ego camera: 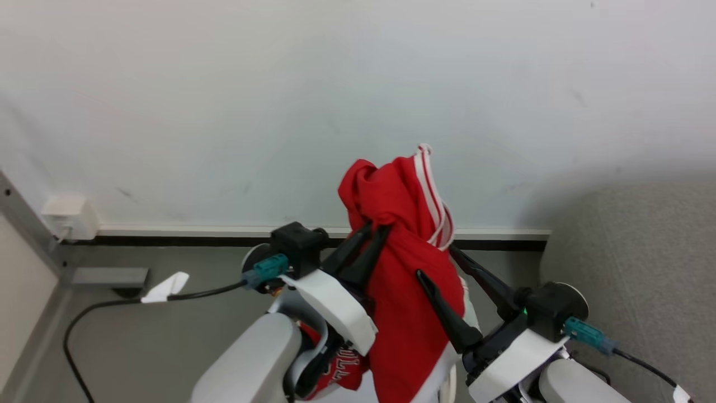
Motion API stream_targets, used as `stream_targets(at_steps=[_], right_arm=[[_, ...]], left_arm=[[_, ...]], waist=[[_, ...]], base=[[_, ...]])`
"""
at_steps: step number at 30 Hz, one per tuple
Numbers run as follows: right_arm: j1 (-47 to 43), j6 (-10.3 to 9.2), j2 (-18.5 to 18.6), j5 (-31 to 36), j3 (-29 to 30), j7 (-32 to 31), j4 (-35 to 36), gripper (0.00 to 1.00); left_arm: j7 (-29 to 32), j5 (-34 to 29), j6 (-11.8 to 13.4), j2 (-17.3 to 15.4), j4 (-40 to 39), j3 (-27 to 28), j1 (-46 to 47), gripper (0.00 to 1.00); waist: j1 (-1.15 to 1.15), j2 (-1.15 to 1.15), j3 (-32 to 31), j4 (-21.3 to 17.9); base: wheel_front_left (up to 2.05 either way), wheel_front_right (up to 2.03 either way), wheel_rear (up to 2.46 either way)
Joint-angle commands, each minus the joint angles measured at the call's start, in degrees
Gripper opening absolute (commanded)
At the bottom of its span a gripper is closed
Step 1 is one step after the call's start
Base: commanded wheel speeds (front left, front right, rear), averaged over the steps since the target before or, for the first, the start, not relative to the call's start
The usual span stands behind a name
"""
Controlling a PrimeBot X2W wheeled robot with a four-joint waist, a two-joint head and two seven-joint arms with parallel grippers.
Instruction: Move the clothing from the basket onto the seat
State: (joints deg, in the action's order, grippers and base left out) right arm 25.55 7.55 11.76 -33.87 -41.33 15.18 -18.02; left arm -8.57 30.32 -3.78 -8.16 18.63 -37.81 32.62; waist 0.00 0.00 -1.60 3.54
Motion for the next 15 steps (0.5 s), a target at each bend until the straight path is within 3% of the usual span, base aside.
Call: stream_targets(at_steps=[1,15], right_arm=[[0.8,-0.12,0.2,-0.7,-0.5,0.0,-1.2,1.00],[8.9,-0.12,-0.8,-7.6,-11.6,0.0,-15.6,1.00]], left_arm=[[0.0,0.0,-0.3,0.2,0.2,-0.2,0.5,0.00],[1.3,1.1,-2.7,3.6,1.5,-8.3,0.5,0.00]], waist=[[0.00,0.00,-0.4,1.4],[0.00,0.00,-2.9,10.1]], base=[[0.00,0.00,0.00],[0.00,0.00,0.00]])
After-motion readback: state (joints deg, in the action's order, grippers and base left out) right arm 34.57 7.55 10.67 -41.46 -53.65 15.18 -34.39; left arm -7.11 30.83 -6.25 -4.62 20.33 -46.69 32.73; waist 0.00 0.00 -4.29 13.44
